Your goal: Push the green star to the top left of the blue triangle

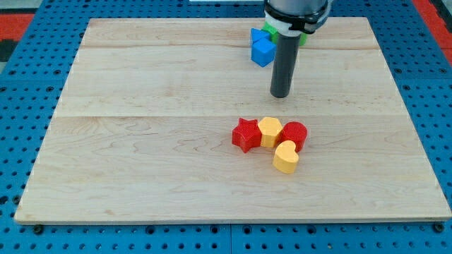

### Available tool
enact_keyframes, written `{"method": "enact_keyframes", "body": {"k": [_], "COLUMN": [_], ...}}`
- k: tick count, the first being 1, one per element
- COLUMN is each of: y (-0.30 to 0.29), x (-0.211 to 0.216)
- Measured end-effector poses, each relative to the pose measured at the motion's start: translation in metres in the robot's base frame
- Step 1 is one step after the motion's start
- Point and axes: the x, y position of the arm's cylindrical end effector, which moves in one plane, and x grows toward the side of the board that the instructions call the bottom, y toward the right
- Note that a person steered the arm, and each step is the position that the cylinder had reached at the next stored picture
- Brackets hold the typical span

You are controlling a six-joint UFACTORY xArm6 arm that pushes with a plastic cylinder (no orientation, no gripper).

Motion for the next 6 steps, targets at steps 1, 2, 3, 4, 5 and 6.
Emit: {"method": "enact_keyframes", "body": {"k": [1, 2, 3, 4, 5, 6], "y": [0.025, 0.036, 0.054, 0.048, 0.055, 0.038], "x": [-0.028, -0.090, -0.134, -0.156, -0.157, -0.162]}}
